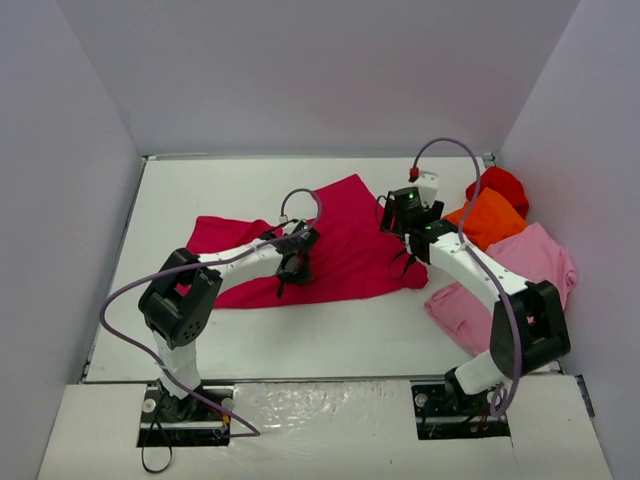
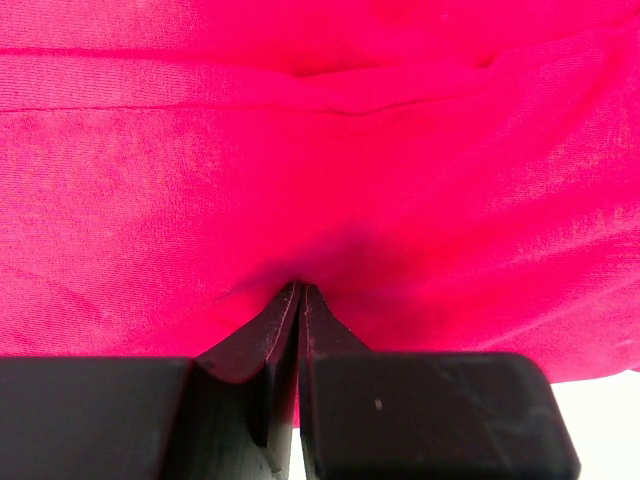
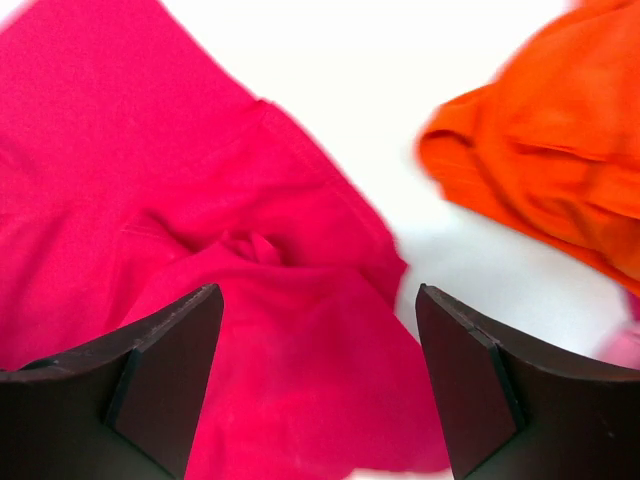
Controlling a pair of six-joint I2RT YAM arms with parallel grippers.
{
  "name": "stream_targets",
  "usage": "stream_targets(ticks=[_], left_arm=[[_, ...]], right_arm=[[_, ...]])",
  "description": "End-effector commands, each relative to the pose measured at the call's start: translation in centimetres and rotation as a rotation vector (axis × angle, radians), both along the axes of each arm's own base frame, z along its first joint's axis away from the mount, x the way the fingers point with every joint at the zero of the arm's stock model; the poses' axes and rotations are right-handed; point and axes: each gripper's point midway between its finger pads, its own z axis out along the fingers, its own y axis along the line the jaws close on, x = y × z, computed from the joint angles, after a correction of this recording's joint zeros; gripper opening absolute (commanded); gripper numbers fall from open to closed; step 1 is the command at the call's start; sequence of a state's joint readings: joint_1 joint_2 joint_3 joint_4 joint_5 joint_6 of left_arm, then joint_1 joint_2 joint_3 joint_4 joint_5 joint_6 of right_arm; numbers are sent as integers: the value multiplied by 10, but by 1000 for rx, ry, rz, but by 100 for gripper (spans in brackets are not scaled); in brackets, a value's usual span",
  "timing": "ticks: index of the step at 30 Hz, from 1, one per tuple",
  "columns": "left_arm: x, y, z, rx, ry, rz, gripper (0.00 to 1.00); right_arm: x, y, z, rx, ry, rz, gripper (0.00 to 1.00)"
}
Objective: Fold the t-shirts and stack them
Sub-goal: Fold the flattened tshirt in 1/3 of the way
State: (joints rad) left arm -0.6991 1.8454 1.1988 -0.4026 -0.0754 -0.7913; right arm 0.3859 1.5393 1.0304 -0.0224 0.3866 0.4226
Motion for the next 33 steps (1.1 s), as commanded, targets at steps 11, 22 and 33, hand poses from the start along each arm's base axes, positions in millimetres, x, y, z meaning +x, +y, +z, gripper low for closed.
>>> stream_targets(ticks=[11, 22, 33], left_arm=[[-9, 9, 8, 37, 15, -28, 0], [-12, 15, 9, 57, 18, -28, 0], [-13, 15, 9, 61, 23, -36, 0]], right_arm=[[-118, -9, -54, 136, 246, -44, 30], [-109, -11, -65, 59, 260, -56, 42], [-111, -24, -82, -14, 287, -89, 35]])
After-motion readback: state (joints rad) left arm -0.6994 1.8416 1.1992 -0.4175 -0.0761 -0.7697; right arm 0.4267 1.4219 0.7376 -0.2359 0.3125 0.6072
